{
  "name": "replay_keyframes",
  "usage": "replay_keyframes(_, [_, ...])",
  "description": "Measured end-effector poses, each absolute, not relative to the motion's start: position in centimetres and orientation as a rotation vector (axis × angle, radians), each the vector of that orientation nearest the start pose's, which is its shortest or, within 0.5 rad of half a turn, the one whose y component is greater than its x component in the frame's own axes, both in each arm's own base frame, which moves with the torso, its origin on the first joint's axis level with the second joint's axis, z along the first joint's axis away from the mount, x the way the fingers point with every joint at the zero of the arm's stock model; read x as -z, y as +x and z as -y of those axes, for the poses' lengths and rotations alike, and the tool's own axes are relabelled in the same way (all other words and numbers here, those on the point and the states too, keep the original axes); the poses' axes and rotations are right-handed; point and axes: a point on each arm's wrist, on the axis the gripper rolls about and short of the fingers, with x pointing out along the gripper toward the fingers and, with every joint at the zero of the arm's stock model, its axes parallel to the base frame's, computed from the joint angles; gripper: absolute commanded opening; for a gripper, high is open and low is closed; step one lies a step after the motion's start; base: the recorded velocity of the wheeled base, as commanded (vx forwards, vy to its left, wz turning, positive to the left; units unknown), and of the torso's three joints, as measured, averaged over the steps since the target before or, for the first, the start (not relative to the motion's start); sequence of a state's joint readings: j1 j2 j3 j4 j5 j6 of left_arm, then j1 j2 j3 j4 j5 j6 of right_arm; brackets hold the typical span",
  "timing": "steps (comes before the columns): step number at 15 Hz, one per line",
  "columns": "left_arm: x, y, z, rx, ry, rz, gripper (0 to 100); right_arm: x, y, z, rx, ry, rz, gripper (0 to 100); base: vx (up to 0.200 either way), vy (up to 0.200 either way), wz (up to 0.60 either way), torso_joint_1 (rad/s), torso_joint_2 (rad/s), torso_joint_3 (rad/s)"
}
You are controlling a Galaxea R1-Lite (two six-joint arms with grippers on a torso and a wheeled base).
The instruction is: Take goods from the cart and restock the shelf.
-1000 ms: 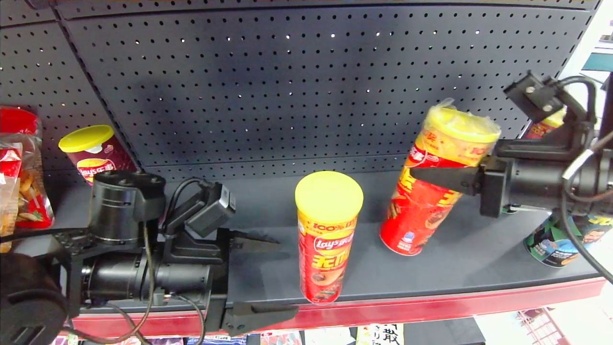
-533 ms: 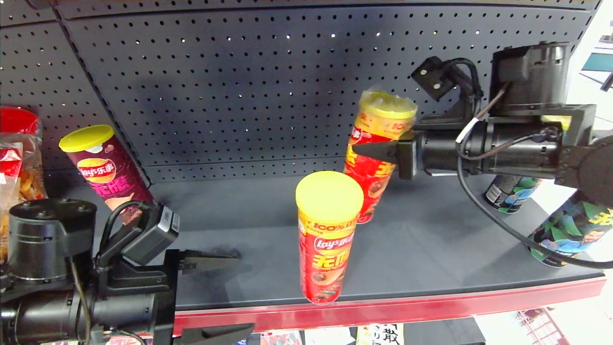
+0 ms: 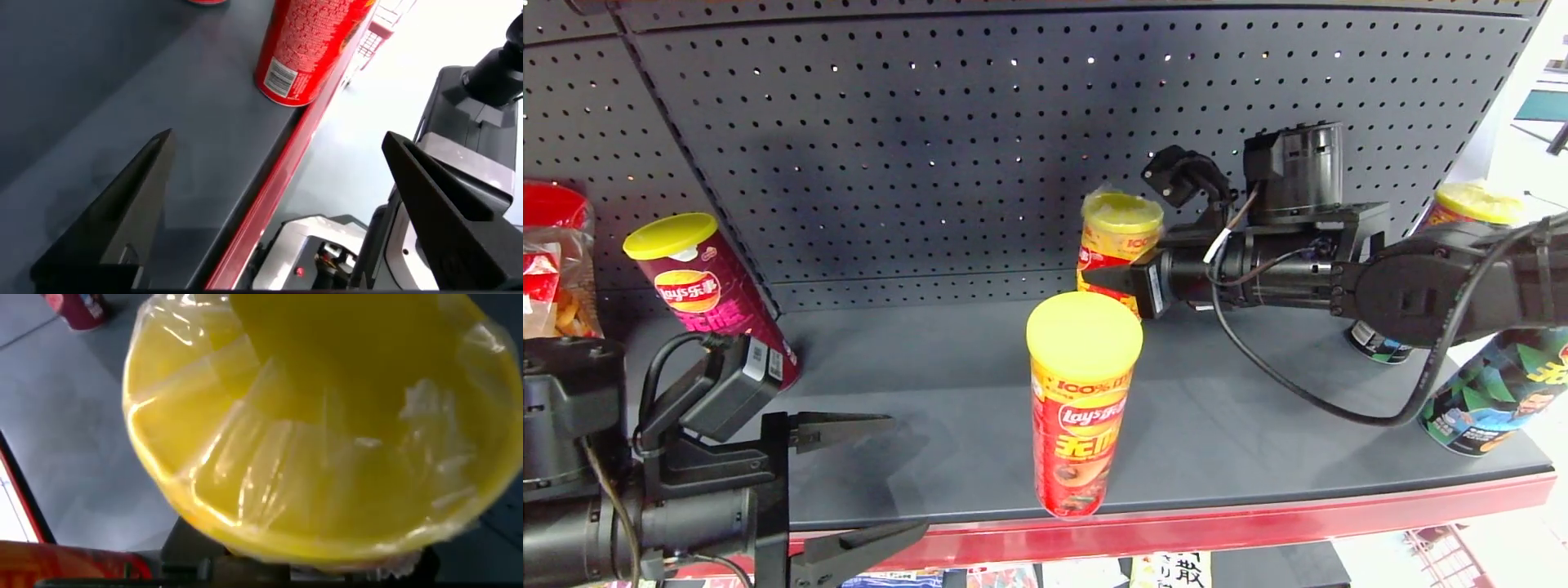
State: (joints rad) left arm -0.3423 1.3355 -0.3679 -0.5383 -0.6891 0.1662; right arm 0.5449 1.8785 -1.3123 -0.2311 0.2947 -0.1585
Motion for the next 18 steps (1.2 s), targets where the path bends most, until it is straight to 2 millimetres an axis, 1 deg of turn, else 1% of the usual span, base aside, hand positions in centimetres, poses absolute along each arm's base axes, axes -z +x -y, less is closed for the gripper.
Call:
replay_keyframes(3, [-15.1, 16.5, 7.4, 1.046, 0.072, -0.353, 100, -21.9, 32.1, -20.4, -0.860, -0.188, -0.259, 0, 0.000, 0.000, 0.00, 0.000, 0.00, 0.000])
replay_keyframes(8, [-15.1, 16.5, 7.4, 1.049, 0.070, -0.353, 100, -21.8, 31.9, -21.0, -0.873, -0.185, -0.263, 0, 0.000, 0.000, 0.00, 0.000, 0.00, 0.000])
replay_keyframes(18, [-14.9, 16.5, 7.4, 1.049, 0.070, -0.361, 100, -23.3, 31.2, -20.9, -0.875, -0.162, -0.227, 0, 0.000, 0.000, 0.00, 0.000, 0.00, 0.000])
